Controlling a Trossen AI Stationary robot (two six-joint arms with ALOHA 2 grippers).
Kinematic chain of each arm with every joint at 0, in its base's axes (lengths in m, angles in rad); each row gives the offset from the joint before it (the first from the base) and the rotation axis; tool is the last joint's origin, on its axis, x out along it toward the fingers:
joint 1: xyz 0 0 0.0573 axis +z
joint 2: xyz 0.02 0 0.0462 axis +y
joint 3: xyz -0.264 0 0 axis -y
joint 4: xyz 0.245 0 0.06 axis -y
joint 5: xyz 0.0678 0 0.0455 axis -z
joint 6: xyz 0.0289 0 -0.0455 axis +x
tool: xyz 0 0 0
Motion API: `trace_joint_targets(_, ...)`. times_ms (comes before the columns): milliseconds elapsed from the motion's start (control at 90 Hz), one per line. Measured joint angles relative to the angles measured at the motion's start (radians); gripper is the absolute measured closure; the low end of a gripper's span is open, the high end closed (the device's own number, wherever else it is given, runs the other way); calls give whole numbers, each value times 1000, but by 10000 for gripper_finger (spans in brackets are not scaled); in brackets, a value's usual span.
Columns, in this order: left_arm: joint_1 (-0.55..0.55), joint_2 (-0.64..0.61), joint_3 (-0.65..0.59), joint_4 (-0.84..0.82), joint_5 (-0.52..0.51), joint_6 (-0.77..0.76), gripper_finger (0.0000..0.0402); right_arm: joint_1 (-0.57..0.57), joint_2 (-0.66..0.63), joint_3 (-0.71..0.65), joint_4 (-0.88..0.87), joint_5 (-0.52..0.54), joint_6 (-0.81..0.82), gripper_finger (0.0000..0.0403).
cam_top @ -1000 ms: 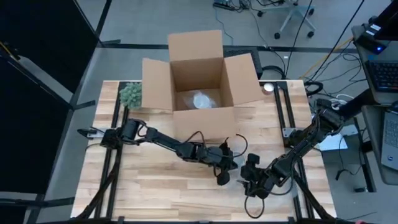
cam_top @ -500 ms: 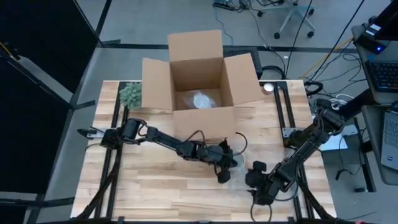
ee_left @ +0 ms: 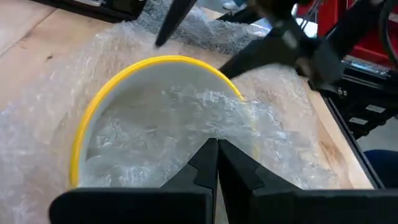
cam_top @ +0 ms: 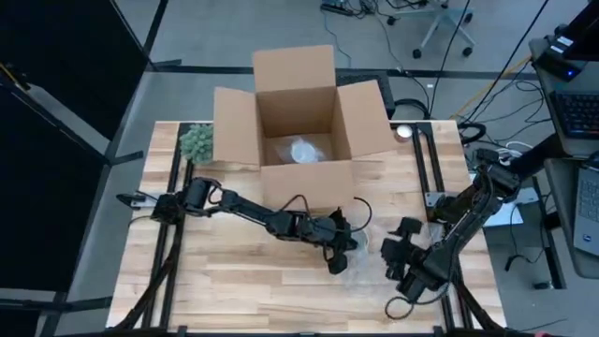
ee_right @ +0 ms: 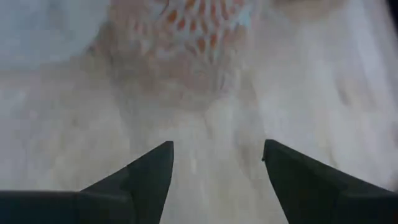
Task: Wrap mug
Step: Wrap the orange mug in the bubble wrap
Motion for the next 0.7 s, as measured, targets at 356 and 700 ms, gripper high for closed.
trace_joint_targets(356, -3, -3, 101, -167, 90, -76, 401, -176, -155, -207, 568, -96, -449, 167)
trace_joint_targets(700, 20, -3, 206, -341, 61, -50, 402, -216, -146, -265, 847, -214, -532, 167)
